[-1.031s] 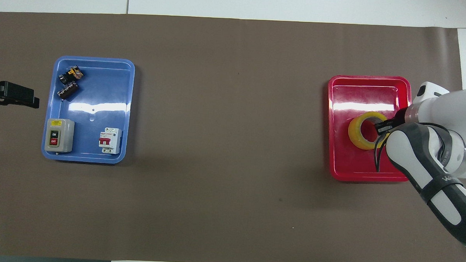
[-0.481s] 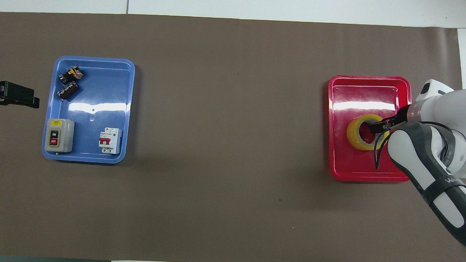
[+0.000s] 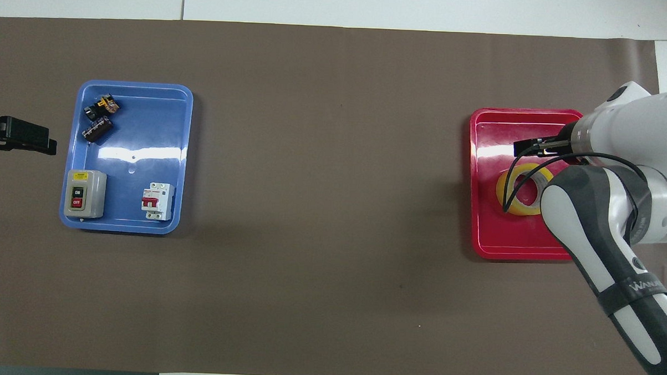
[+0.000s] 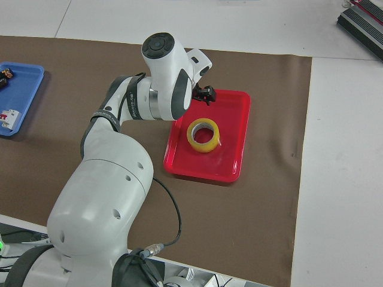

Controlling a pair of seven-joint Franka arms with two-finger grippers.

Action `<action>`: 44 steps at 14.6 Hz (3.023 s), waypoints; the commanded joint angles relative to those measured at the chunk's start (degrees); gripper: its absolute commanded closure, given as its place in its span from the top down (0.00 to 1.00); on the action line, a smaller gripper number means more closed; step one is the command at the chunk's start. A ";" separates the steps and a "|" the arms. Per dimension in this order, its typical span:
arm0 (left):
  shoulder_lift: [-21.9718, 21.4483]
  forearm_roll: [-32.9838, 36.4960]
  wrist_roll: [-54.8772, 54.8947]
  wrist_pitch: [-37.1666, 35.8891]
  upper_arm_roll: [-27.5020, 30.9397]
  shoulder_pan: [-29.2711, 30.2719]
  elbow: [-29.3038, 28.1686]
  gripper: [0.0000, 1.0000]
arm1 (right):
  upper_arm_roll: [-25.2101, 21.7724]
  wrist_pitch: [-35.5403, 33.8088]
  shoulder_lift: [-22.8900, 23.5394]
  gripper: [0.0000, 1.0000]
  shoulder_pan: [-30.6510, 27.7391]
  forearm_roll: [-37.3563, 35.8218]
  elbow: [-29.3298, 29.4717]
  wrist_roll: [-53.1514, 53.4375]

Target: Place and move tape with both arms

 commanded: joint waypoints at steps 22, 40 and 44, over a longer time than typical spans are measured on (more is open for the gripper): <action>-0.14 -0.59 0.28 -0.47 -0.37 0.07 0.26 1.00 | -0.77 -38.35 -6.69 1.00 -0.53 3.45 24.38 -0.60; -0.14 -0.59 0.19 -0.47 -0.72 0.07 0.44 1.00 | -0.77 -41.24 -7.13 1.00 -0.79 3.36 25.16 -0.86; -0.14 -0.59 0.19 -0.47 -0.72 0.07 0.44 1.00 | -0.77 -40.55 -7.22 1.00 -0.53 3.36 25.08 -0.69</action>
